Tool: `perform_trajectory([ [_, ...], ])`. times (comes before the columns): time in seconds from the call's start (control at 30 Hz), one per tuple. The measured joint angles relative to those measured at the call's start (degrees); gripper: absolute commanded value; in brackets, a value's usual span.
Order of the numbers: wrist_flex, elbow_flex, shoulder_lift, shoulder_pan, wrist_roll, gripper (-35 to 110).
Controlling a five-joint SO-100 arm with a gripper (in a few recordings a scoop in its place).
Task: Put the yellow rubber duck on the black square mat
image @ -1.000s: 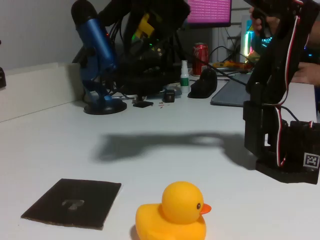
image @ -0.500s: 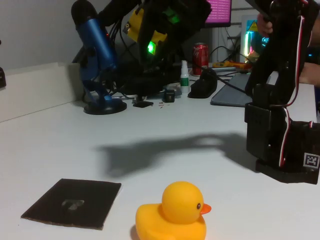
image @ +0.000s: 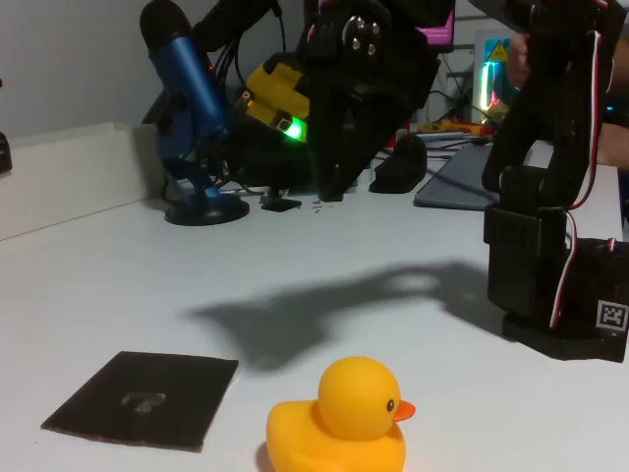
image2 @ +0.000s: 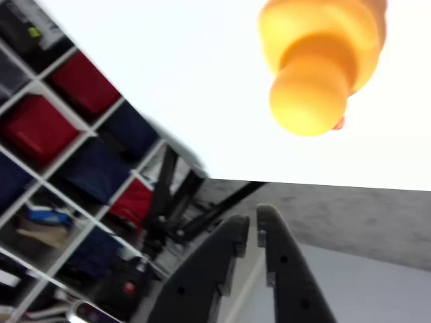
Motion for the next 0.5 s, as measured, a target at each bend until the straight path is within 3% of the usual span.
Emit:
perform_trajectory([
  [0.5, 0.1, 2.8, 0.1, 0.0, -2.0, 1],
])
